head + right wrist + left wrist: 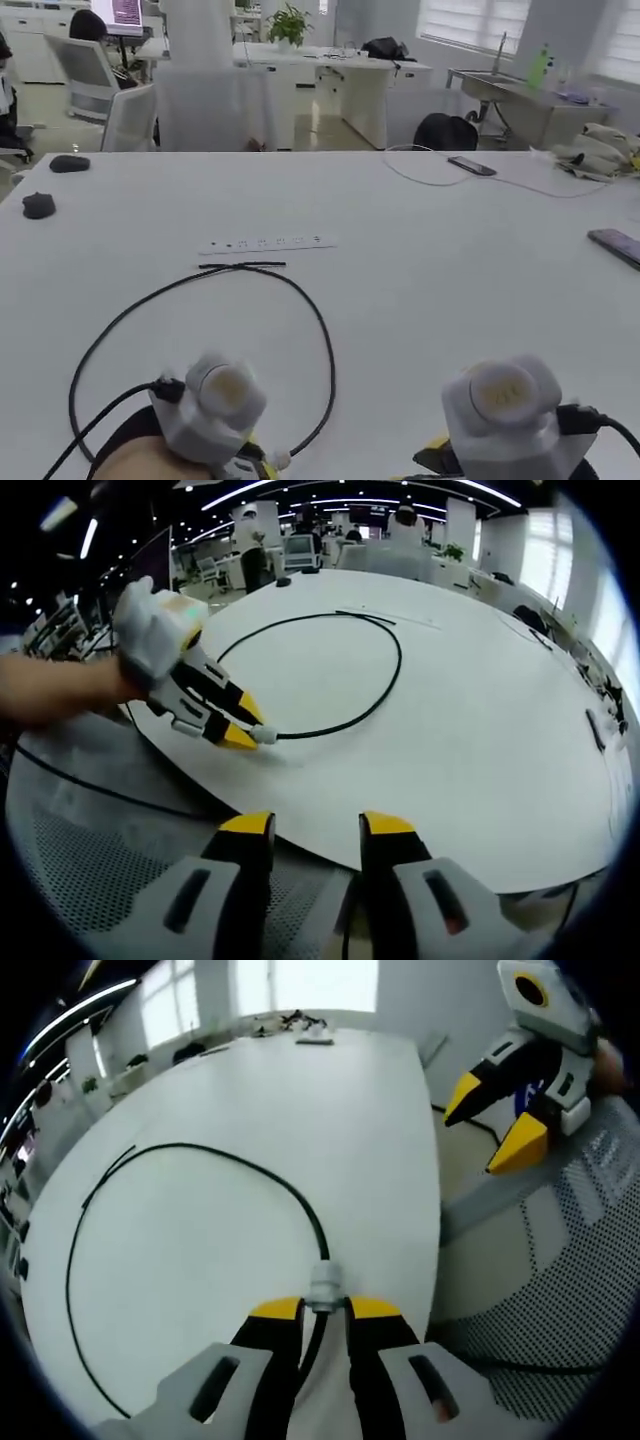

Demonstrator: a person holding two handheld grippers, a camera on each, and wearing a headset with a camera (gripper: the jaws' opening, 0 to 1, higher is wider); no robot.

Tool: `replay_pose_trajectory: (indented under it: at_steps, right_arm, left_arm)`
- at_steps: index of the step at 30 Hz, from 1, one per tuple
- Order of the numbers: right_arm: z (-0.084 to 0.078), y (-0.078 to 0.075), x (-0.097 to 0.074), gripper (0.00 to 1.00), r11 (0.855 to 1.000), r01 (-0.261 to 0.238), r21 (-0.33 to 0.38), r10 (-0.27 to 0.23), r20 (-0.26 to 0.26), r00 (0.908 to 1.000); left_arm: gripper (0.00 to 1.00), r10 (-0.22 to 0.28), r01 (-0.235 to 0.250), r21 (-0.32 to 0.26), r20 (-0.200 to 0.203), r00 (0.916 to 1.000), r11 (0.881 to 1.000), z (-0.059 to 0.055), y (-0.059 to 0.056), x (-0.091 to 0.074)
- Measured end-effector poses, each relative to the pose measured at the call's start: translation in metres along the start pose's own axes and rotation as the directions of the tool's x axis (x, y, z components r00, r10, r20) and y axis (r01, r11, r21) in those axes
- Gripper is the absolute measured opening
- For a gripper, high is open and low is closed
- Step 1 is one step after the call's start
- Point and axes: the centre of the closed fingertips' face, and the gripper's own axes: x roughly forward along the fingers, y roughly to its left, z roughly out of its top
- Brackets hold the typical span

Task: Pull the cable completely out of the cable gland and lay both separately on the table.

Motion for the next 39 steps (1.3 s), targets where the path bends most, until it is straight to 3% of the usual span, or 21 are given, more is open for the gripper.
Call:
replay_pose_trajectory:
  at_steps: [9,12,18,21,25,28,31,33,34,35,36,37,38,39]
  right_arm:
    - [0.001,0.004,0.0,0.35,1.0,-0.016,-0.003,0.016,-0.002,0.9999]
    - [-0.001,0.007,0.001,0.35,1.0,-0.029,-0.011,0.029,-0.014,0.9995]
    - [-0.005,0.012,0.002,0.39,0.998,-0.048,-0.033,0.046,-0.048,0.9978]
    - [-0.008,0.022,0.003,0.41,0.992,-0.106,-0.068,0.1,-0.08,0.9918]
    - [-0.003,0.034,0.0,0.42,0.981,-0.175,-0.087,0.169,-0.067,0.9833]
    - [0.003,0.046,-0.008,0.42,0.949,-0.267,-0.167,0.253,-0.099,0.9624]
    - [0.03,0.061,-0.02,0.42,0.908,-0.343,-0.238,0.339,-0.062,0.9389]
    - [0.048,0.075,-0.027,0.42,0.861,-0.4,-0.314,0.402,-0.062,0.9135]
    - [0.057,0.086,-0.031,0.41,0.819,-0.439,-0.371,0.444,-0.076,0.8928]
    - [0.06,0.093,-0.033,0.4,0.79,-0.462,-0.403,0.465,-0.096,0.88]
    - [0.065,0.105,-0.036,0.39,0.744,-0.497,-0.447,0.498,-0.124,0.858]
    - [0.069,0.112,-0.036,0.38,0.718,-0.517,-0.467,0.518,-0.138,0.8442]
    - [0.073,0.122,-0.037,0.39,0.684,-0.545,-0.485,0.543,-0.161,0.8242]
    - [0.074,0.126,-0.037,0.39,0.67,-0.555,-0.493,0.551,-0.171,0.8168]
  left_arm:
    - [0.17,0.002,-0.001,-0.014,0.067,0.9978,1.0,0.02,-0.006,-0.04]
    - [0.17,0.019,-0.018,-0.011,0.11,0.9937,1.0,0.027,-0.01,-0.062]
    - [0.17,0.05,-0.048,-0.016,0.153,0.9871,0.999,0.029,-0.015,-0.099]
    - [0.17,0.061,-0.059,-0.017,0.174,0.9828,0.998,0.031,-0.019,-0.117]
    - [0.17,0.07,-0.073,0.011,0.186,0.9801,0.997,0.033,-0.029,-0.139]
    - [0.17,0.061,-0.067,0.026,0.189,0.9801,0.997,0.031,-0.037,-0.151]
    - [0.17,0.042,-0.052,0.056,0.18,0.9829,0.997,0.027,-0.048,-0.16]
    - [0.17,0.04,-0.053,0.07,0.171,0.9844,0.996,0.024,-0.051,-0.162]
    - [0.17,0.037,-0.051,0.079,0.166,0.9854,0.996,0.021,-0.053,-0.163]
    - [0.17,0.033,-0.047,0.086,0.161,0.9864,0.995,0.018,-0.055,-0.163]
    - [0.17,0.032,-0.047,0.089,0.157,0.987,0.995,0.017,-0.056,-0.163]
    - [0.17,0.03,-0.045,0.094,0.154,0.9876,0.995,0.015,-0.057,-0.163]
    - [0.17,0.028,-0.043,0.097,0.153,0.9878,0.994,0.014,-0.057,-0.162]
    - [0.17,0.027,-0.042,0.096,0.15,0.9882,0.995,0.013,-0.057,-0.162]
